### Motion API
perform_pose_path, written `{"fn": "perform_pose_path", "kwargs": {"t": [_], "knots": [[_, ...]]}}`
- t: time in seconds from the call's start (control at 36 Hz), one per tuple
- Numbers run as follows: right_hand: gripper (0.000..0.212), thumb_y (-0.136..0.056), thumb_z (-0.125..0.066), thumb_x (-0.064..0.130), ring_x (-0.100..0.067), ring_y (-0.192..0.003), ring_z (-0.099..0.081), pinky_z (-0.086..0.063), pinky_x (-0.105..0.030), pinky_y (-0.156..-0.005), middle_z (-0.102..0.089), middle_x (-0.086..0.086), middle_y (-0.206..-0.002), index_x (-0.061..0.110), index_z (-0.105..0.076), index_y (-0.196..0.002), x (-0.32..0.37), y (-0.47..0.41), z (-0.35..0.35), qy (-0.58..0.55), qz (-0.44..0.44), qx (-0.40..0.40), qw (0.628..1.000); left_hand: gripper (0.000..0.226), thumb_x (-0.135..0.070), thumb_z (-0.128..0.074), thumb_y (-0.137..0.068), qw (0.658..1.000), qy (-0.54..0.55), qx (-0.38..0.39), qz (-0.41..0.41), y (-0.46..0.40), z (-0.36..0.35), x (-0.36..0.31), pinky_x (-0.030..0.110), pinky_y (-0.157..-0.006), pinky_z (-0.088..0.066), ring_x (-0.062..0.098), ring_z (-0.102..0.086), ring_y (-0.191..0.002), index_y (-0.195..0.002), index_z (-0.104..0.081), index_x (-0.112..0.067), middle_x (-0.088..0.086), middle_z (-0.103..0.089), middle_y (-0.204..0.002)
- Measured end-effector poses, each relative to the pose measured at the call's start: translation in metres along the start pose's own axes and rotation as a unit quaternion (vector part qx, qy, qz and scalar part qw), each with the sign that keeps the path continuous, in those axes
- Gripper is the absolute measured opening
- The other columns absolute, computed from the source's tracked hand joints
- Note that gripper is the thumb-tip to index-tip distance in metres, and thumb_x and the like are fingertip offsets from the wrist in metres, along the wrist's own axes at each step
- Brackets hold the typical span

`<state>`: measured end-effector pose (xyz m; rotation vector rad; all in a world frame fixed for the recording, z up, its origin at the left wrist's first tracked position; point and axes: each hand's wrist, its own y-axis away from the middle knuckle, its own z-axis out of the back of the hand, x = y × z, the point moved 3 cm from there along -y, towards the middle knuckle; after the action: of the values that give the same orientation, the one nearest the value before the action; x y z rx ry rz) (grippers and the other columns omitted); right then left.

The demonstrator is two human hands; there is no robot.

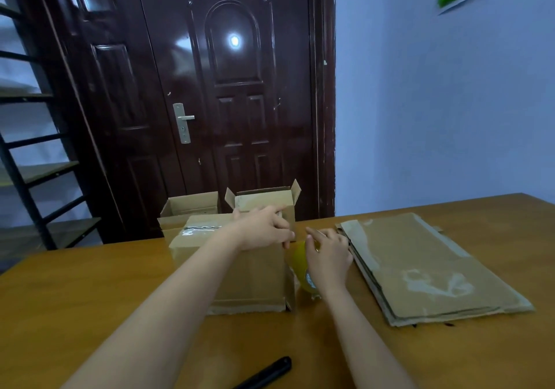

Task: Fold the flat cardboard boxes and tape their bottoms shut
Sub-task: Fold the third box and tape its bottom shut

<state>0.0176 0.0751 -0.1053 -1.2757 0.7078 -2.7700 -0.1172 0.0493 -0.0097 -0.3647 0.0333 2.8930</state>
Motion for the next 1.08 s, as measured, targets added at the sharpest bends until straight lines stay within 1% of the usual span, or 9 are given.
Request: {"fn": "perform_pose_path", "kwargs": {"t": [0.19, 0.31, 0.42, 0.56, 0.64, 0.81, 0.92, 1.0, 1.08], "knots": [[0.032, -0.098, -0.041, 0.038, -0.015, -0.124, -0.036, -0.026, -0.04, -0.105, -0.054, 0.008, -0.123, 0.034, -0.058, -0.125, 0.001, 0.001, -0.002, 0.004, 0.011, 0.02, 1.0, 0.034, -0.054, -0.047, -0.091, 1.0, 0.004, 0.008, 0.0, 0.002, 0.0, 0.003, 0.063, -0.111, 0.007, 0.02, -0.015, -0.144, -0.07, -0.067, -0.037, -0.018, -0.021, -0.155], [0.031, -0.098, -0.043, 0.035, -0.015, -0.125, -0.038, -0.025, -0.04, -0.107, -0.056, 0.006, -0.122, 0.028, -0.061, -0.123, 0.004, 0.003, 0.001, -0.02, 0.017, 0.031, 0.999, 0.031, -0.059, -0.043, -0.091, 0.999, 0.025, -0.021, 0.0, 0.004, 0.002, 0.004, 0.059, -0.112, 0.005, 0.019, -0.021, -0.142, -0.104, -0.067, -0.044, -0.016, -0.028, -0.153], [0.028, -0.098, -0.044, 0.03, -0.012, -0.125, -0.038, -0.027, -0.038, -0.106, -0.056, 0.008, -0.124, 0.026, -0.062, -0.12, 0.0, 0.006, 0.007, -0.07, 0.022, 0.038, 0.997, 0.052, -0.066, -0.042, -0.087, 0.997, 0.05, -0.06, -0.006, 0.005, 0.003, 0.007, 0.056, -0.112, -0.002, 0.017, -0.034, -0.137, -0.133, -0.045, -0.043, -0.012, -0.043, -0.145], [0.024, -0.099, -0.042, 0.022, -0.012, -0.118, -0.044, -0.038, -0.037, -0.101, -0.055, 0.01, -0.112, 0.028, -0.064, -0.108, -0.01, 0.015, 0.022, -0.175, 0.051, 0.057, 0.982, 0.081, -0.081, -0.036, -0.077, 0.991, 0.026, -0.132, 0.014, 0.006, 0.012, 0.013, 0.051, -0.114, -0.01, 0.02, -0.038, -0.136, -0.144, -0.031, -0.035, -0.003, -0.046, -0.145], [0.026, -0.1, -0.042, 0.018, -0.011, -0.11, -0.051, -0.043, -0.033, -0.096, -0.059, 0.01, -0.106, 0.034, -0.063, -0.097, -0.014, 0.017, 0.035, -0.232, 0.062, 0.084, 0.967, 0.074, -0.071, -0.041, -0.083, 0.98, 0.03, -0.196, 0.01, 0.014, 0.026, 0.013, 0.052, -0.115, -0.018, 0.022, -0.043, -0.132, -0.143, -0.036, -0.028, 0.001, -0.049, -0.143], [0.03, -0.099, -0.044, 0.015, -0.006, -0.106, -0.053, -0.041, -0.026, -0.095, -0.061, 0.013, -0.102, 0.034, -0.065, -0.088, 0.005, 0.017, 0.066, -0.146, 0.126, 0.294, 0.936, 0.066, -0.065, -0.041, -0.088, 0.975, 0.052, -0.214, 0.037, 0.028, 0.04, 0.028, 0.044, -0.098, -0.044, 0.023, -0.049, -0.124, -0.139, -0.042, -0.023, 0.003, -0.051, -0.138], [0.025, -0.098, -0.046, 0.016, 0.008, -0.098, -0.053, -0.041, -0.024, -0.097, -0.06, 0.023, -0.1, 0.026, -0.068, -0.096, 0.028, 0.035, 0.073, 0.026, 0.172, 0.497, 0.85, 0.069, -0.066, -0.035, -0.089, 0.978, 0.034, -0.197, 0.062, 0.036, 0.041, 0.04, 0.046, -0.095, -0.046, 0.025, -0.051, -0.12, -0.139, -0.042, -0.02, 0.006, -0.054, -0.132], [0.025, -0.096, -0.047, 0.015, -0.004, -0.103, -0.056, -0.041, -0.033, -0.102, -0.063, 0.012, -0.108, 0.017, -0.068, -0.109, 0.04, 0.054, 0.057, 0.114, 0.216, 0.562, 0.79, 0.073, -0.074, -0.028, -0.084, 0.981, 0.043, -0.171, 0.086, 0.042, 0.036, 0.052, 0.048, -0.094, -0.045, 0.025, -0.051, -0.118, -0.132, -0.047, -0.022, 0.004, -0.054, -0.131], [0.025, -0.093, -0.051, 0.013, -0.01, -0.103, -0.058, -0.043, -0.027, -0.095, -0.065, 0.002, -0.115, 0.014, -0.067, -0.113, 0.046, 0.074, 0.039, 0.116, 0.216, 0.603, 0.759, 0.07, -0.072, -0.027, -0.086, 0.98, 0.055, -0.165, 0.097, 0.046, 0.031, 0.061, 0.048, -0.095, -0.044, 0.025, -0.052, -0.114, -0.126, -0.053, -0.019, 0.004, -0.056, -0.128]]}}
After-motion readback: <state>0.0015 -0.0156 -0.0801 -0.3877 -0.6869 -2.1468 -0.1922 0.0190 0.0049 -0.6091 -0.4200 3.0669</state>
